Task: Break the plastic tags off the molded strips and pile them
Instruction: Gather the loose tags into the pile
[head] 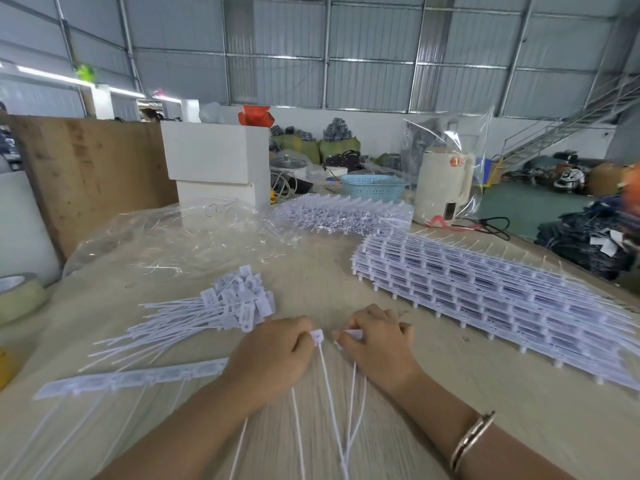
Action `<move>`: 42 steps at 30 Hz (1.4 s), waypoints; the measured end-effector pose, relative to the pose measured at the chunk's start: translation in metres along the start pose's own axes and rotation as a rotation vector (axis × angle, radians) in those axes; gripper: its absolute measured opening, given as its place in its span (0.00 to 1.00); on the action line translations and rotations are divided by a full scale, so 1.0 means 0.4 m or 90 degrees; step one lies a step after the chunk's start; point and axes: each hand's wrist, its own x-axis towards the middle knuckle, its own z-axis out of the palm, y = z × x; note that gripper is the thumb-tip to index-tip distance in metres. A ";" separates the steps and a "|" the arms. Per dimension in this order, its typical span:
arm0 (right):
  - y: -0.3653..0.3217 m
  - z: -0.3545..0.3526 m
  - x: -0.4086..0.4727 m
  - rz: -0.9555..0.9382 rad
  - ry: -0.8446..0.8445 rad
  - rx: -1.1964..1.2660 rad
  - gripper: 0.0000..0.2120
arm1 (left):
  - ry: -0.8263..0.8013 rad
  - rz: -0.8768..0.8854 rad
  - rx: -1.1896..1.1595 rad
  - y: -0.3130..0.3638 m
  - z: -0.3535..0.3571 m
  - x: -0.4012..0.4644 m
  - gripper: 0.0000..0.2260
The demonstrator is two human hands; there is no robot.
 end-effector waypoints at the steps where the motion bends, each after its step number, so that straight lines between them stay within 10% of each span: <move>1: -0.001 -0.002 -0.002 -0.004 0.001 0.008 0.09 | 0.003 0.005 0.006 -0.001 0.001 -0.001 0.10; 11: -0.028 -0.029 -0.028 -0.183 -0.078 0.322 0.15 | 0.042 0.104 -0.074 0.032 0.003 -0.007 0.02; 20: -0.034 -0.033 -0.029 -0.109 -0.004 0.392 0.15 | -0.025 -0.025 0.019 0.001 -0.034 -0.002 0.22; 30: -0.024 -0.044 -0.029 -0.102 -0.123 0.464 0.10 | -0.084 -0.008 -0.202 0.005 -0.026 -0.001 0.18; 42: -0.038 -0.039 -0.034 -0.218 0.041 0.450 0.11 | -0.089 -0.078 -0.451 0.019 -0.039 0.000 0.18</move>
